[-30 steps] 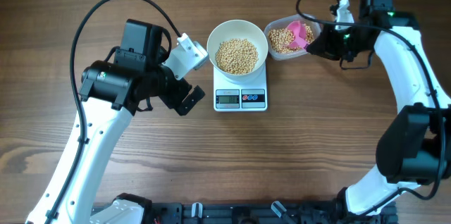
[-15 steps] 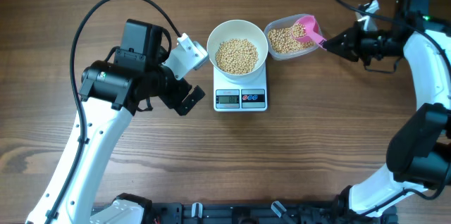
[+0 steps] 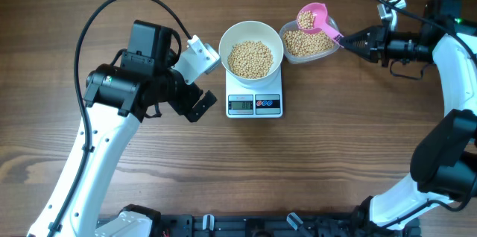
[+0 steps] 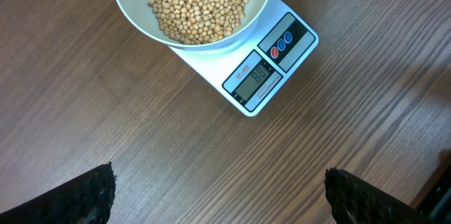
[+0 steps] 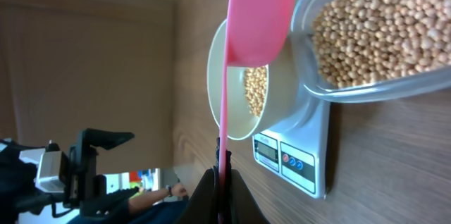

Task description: Scoop item into bowl and weigh 150g on scale

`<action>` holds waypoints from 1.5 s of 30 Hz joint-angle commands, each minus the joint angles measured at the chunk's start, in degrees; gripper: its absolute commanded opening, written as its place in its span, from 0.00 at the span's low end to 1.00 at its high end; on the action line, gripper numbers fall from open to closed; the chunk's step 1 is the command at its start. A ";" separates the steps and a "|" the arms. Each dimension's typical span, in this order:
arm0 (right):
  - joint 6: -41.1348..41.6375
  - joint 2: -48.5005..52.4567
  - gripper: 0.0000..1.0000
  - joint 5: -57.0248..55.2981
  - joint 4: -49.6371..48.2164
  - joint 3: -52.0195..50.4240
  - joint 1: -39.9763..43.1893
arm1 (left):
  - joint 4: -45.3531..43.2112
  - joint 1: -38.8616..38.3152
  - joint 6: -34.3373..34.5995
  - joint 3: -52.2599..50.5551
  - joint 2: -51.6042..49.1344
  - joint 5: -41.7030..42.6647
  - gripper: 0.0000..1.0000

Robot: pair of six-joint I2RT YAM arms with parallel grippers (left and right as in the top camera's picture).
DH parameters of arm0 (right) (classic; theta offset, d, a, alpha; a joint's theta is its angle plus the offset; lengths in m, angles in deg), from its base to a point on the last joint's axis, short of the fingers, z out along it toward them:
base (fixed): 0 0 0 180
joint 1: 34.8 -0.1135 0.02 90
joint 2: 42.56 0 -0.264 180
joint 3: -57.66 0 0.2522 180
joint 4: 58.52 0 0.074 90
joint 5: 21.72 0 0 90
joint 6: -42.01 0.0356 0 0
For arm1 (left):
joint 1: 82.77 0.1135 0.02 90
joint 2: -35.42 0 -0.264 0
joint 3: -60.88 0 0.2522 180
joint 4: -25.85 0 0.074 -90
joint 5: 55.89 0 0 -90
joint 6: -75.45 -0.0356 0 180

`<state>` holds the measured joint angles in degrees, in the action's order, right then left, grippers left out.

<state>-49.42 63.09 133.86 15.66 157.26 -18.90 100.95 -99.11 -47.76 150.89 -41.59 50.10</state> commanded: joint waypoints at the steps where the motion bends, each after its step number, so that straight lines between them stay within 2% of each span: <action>1: -1.51 -5.46 0.04 1.60 -2.21 0.33 -1.62 | 0.00 0.07 -1.05 -0.11 0.74 0.48 1.00; 7: 1.18 -12.26 0.04 -12.92 -5.42 0.42 -8.35 | 0.00 0.07 -1.05 -0.11 0.74 0.48 1.00; 17: 1.18 -12.98 0.04 -26.25 -4.33 0.39 -18.78 | 0.00 0.07 -1.07 -0.11 0.74 0.48 1.00; 24: -7.85 -12.98 0.04 -40.24 -4.70 0.39 -27.52 | 0.00 0.07 -1.07 -0.11 0.74 0.48 1.00; 30: -10.84 -12.96 0.04 -57.94 -6.78 0.39 -36.09 | 0.00 0.07 -1.05 -0.11 0.74 0.48 1.00; 35: -16.96 -12.98 0.04 -66.34 -8.44 0.39 -41.09 | 0.00 0.07 -1.07 -0.11 0.74 0.48 1.00; 39: -19.98 -12.96 0.04 -79.34 -11.23 0.39 -45.18 | 0.00 0.07 -1.05 -0.11 0.74 0.48 1.00; 45: -22.60 -12.96 0.04 -80.46 -11.98 0.39 -45.94 | 0.00 0.07 -1.05 -0.11 0.74 0.48 1.00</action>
<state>-68.87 50.08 58.63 3.99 157.26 -64.78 100.95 -99.09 -47.76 150.89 -41.59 50.10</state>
